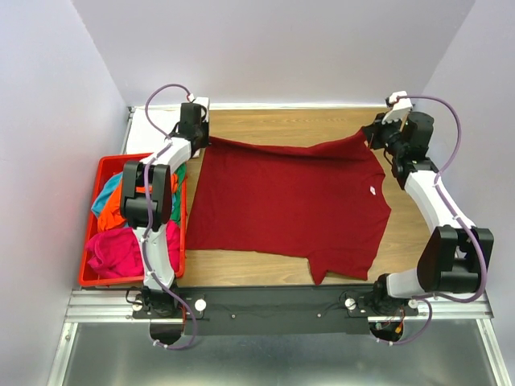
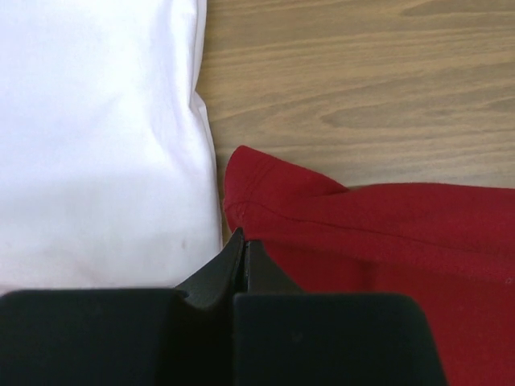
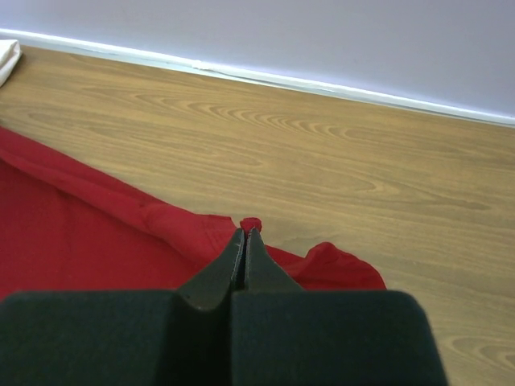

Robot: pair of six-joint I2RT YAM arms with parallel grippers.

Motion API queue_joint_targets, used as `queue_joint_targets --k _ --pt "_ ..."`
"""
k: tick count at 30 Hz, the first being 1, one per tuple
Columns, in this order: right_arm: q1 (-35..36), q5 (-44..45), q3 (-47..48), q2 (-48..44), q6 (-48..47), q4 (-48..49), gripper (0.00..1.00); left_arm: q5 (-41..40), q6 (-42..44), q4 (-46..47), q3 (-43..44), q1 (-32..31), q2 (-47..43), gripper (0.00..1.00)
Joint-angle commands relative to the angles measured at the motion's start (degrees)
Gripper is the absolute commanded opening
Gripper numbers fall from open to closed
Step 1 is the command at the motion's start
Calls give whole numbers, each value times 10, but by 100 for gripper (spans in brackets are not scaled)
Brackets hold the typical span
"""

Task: Fold and stack the t-shirts
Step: Fold the tshirt

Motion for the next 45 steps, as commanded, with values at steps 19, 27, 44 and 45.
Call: queue_joint_targets --k 19,27,44,45 --pt "-2 41 -66 -68 -17 -3 0 -20 -14 32 -86 -8 -68 0" --pt "-4 48 -101 -96 -29 -15 0 -12 -18 20 -106 -15 -70 0" --pt "-13 94 -176 -202 -149 -142 46 -23 -10 21 -197 -29 -285 52" --pt "-13 81 -170 -202 -152 -156 47 -18 -7 25 -197 -29 -311 53"
